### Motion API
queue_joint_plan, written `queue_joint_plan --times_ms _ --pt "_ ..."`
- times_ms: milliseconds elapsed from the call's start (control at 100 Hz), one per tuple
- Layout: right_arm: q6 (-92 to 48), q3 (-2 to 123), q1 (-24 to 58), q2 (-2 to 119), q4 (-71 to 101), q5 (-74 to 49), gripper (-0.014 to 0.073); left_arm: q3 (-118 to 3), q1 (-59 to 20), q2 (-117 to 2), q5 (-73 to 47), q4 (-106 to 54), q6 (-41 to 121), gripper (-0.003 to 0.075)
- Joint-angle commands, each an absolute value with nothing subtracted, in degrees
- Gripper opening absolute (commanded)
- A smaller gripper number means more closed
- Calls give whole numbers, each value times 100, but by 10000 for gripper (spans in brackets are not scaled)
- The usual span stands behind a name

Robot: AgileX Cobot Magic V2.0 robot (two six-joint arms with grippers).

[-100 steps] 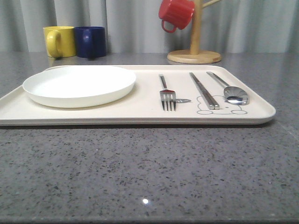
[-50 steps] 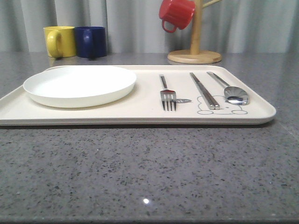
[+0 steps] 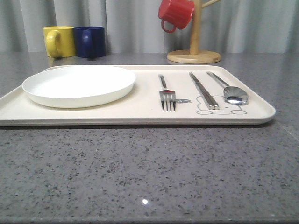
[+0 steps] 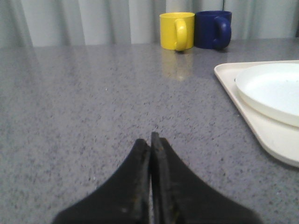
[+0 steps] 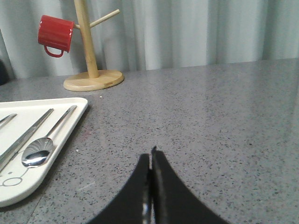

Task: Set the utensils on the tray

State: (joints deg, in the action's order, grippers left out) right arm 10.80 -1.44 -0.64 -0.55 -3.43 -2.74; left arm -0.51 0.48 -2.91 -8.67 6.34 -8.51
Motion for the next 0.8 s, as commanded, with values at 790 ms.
queue_joint_plan --times_ms 790 --pt "1038 -155 -66 -132 -414 148 -80 193 251 219 -770 569 -1190 -19"
